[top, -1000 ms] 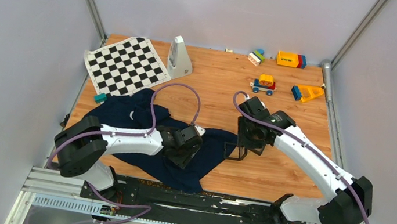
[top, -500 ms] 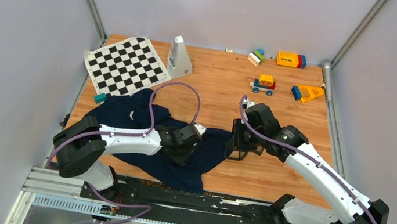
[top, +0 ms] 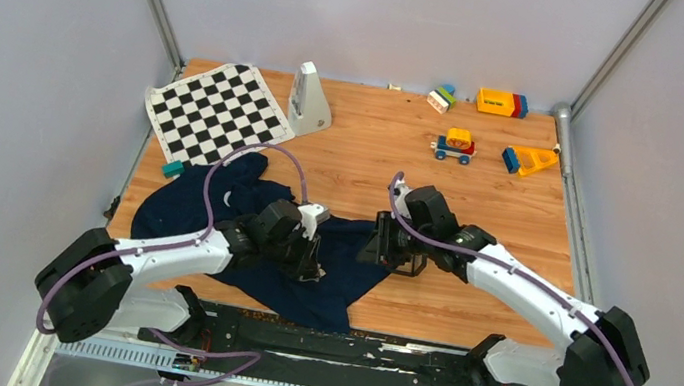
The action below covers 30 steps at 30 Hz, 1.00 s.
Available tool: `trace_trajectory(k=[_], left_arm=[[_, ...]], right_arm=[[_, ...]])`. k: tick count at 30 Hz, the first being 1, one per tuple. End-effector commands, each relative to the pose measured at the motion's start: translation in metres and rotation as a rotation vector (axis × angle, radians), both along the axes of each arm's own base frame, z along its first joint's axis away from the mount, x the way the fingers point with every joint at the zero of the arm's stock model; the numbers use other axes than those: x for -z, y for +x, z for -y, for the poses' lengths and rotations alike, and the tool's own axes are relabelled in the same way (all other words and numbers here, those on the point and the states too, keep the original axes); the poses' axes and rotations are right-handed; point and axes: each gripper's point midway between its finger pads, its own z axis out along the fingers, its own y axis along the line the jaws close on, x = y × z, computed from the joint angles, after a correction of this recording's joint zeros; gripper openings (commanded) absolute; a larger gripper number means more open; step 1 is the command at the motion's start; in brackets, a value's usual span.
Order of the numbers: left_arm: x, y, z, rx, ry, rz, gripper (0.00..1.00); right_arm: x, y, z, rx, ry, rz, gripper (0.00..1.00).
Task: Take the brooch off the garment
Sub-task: Place the brooch box at the center of the board.
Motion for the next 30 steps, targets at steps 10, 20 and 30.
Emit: trace_trajectory(k=[10, 20, 30], left_arm=[[-0.022, 0.016, -0.013, -0.13, -0.042, 0.075, 0.48], [0.011, 0.019, -0.007, -0.169, -0.04, -0.032, 0.0], [0.022, 0.029, -0.028, -0.255, 0.056, -0.006, 0.0]], right_arm=[[0.041, -0.006, -0.054, 0.007, 0.108, -0.135, 0.18], [0.074, -0.004, -0.077, 0.023, 0.094, -0.177, 0.14], [0.091, 0.007, -0.082, 0.068, 0.051, -0.182, 0.22]])
